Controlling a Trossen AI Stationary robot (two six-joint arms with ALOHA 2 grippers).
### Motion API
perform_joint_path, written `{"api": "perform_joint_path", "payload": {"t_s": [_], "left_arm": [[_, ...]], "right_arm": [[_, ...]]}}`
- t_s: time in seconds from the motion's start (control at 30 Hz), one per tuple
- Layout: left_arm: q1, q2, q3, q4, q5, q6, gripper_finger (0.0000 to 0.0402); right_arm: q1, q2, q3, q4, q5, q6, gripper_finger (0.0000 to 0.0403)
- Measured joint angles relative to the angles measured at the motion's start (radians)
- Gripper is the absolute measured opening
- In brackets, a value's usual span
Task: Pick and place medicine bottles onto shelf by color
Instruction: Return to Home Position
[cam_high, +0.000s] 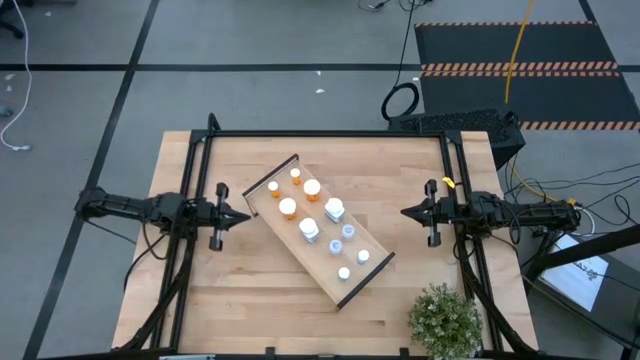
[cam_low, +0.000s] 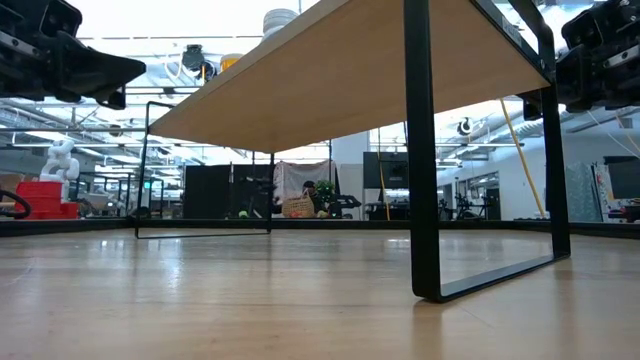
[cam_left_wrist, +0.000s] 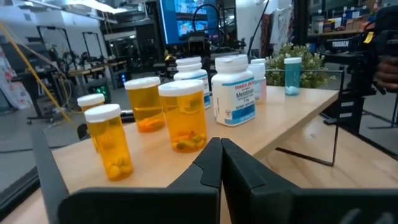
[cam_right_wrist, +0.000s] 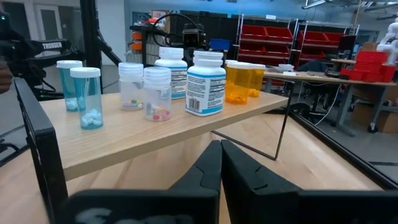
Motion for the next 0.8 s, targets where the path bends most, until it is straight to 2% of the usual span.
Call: {"api": "perform_joint_path", "payload": {"t_s": [0.27, 0.53, 0.7, 0.8], "left_arm": [[0.000, -0.084, 0.000, -0.067, 0.001, 0.049, 0.0002], [0.006, -0.082, 0.000, -0.090, 0.002, 0.080, 0.0002], [0.065, -0.082, 0.001, -0.099, 0.008, 0.091, 0.0003], [0.104, -0.082, 0.001, -0.100, 0.066, 0.094, 0.0003]], "right_arm": [[0.000, 0.000, 0.000, 0.006, 0.000, -0.008, 0.0000], [0.000, 0.000, 0.000, 0.007, 0.000, -0.010, 0.0000], [0.000, 0.000, 0.000, 0.008, 0.000, -0.010, 0.0000], [0.000, 0.000, 0.000, 0.008, 0.000, -0.009, 0.0000]]}}
